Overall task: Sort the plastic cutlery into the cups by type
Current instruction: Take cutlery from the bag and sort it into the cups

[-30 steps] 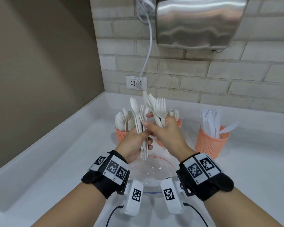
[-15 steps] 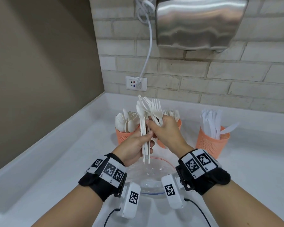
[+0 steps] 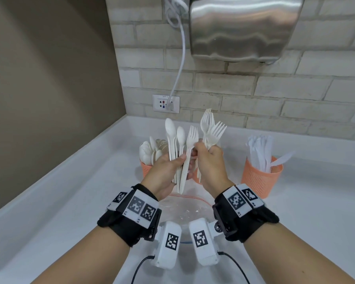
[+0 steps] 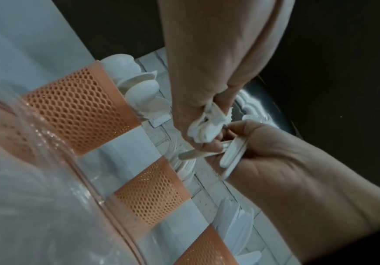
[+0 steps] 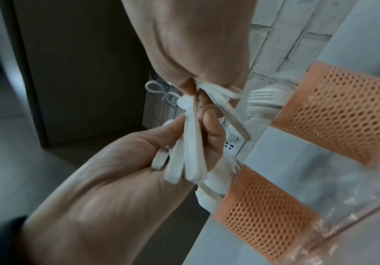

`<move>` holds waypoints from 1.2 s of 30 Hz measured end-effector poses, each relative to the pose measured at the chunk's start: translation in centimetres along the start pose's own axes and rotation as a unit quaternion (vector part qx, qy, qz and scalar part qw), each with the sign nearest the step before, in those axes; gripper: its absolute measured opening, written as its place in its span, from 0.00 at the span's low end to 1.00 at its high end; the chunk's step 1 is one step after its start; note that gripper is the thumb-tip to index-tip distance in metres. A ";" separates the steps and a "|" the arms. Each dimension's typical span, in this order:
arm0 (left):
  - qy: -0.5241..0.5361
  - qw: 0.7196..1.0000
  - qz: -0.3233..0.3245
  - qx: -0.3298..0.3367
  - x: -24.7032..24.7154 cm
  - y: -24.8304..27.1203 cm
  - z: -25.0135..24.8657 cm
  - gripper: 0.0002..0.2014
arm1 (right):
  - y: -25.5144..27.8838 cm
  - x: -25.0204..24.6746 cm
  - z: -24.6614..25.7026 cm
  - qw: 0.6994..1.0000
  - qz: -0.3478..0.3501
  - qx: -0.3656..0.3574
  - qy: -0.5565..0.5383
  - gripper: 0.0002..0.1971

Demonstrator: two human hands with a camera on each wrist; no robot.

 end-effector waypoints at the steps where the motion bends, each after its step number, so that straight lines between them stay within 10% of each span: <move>1: -0.003 1.000 -0.001 0.005 0.1 0.0 -0.1 0.10 | 0.0 0.2 0.0 1.000 0.012 0.001 -0.007 0.15; 6: -0.019 1.000 -0.001 0.002 0.2 -0.1 0.1 0.08 | -0.3 0.3 -0.2 0.997 0.046 -0.018 0.061 0.09; 12: -0.004 0.999 -0.052 -0.001 -2.7 -0.5 -0.4 0.08 | -4.1 -5.0 4.2 0.991 -0.075 -0.108 0.030 0.03; 18: -0.002 1.000 -0.015 0.019 -3.5 -0.9 -0.9 0.09 | -7.5 -6.1 3.7 0.975 -0.146 -0.144 0.089 0.20; 36: 0.012 0.999 0.045 -0.001 -3.8 -2.5 0.0 0.10 | -9.7 -5.6 -1.5 0.981 -0.057 -0.077 0.166 0.11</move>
Point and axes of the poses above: each hand's wrist, its own y-axis away from the middle knuckle, its own x-axis out of the palm, z = x × y, the point moved 6 cm from there along -y, towards the middle knuckle, and after that the axes turned 7 degrees about z, right-handed, at the moved point
